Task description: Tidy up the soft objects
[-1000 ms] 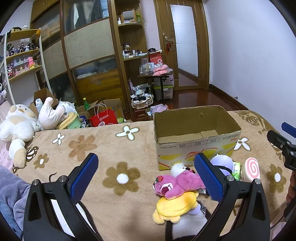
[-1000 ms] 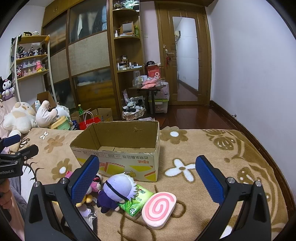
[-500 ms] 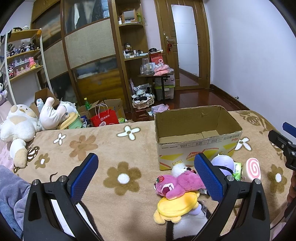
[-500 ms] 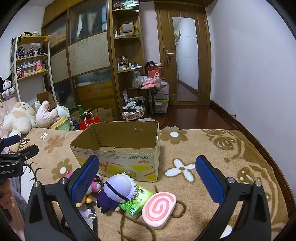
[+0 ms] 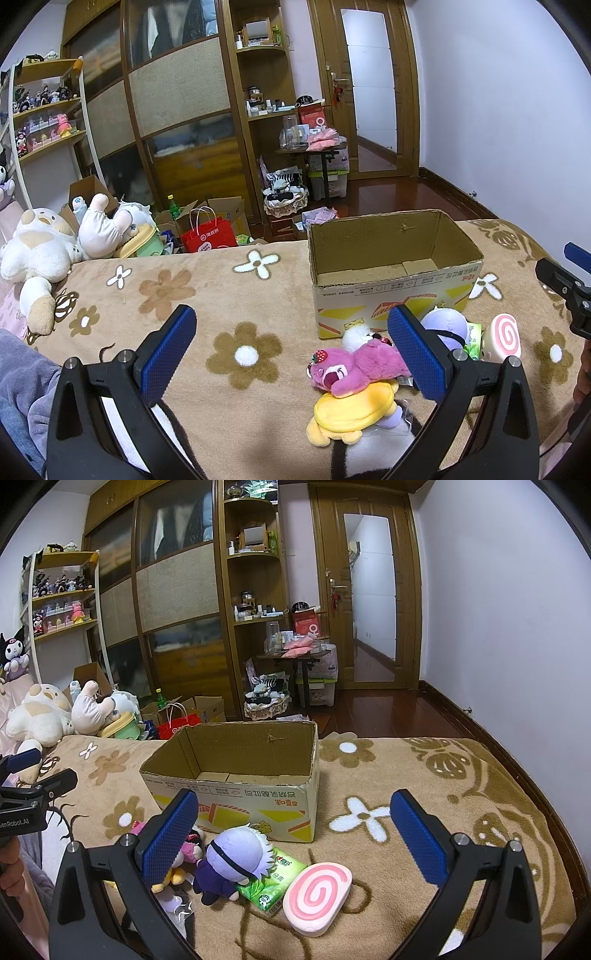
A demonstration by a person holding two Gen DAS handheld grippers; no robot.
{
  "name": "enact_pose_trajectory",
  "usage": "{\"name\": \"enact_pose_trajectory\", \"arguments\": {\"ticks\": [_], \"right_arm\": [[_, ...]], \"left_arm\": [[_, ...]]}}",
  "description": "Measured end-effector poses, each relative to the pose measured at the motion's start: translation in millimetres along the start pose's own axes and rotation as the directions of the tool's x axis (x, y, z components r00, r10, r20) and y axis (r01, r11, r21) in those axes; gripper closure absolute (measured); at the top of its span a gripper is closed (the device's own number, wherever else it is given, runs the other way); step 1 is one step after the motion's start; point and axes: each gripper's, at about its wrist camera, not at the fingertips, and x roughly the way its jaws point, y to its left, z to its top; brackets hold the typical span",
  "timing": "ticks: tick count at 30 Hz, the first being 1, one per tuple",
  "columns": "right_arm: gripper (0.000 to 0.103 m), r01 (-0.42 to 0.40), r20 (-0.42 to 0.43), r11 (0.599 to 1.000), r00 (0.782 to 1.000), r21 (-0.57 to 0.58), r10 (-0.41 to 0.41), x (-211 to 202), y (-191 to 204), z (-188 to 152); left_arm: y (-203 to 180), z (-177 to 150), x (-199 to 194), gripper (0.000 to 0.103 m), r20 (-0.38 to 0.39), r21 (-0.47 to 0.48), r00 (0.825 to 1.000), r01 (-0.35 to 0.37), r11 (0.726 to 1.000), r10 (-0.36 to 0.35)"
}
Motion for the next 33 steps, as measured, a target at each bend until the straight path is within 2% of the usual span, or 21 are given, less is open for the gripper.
{"name": "enact_pose_trajectory", "arguments": {"ticks": [33], "right_arm": [[0.000, -0.006, -0.012, 1.000, 1.000, 0.002, 0.006, 2.2, -0.7, 0.7]], "left_arm": [[4.2, -0.7, -0.8, 0.001, -0.013, 0.002, 1.000, 0.004, 1.000, -0.004]]}}
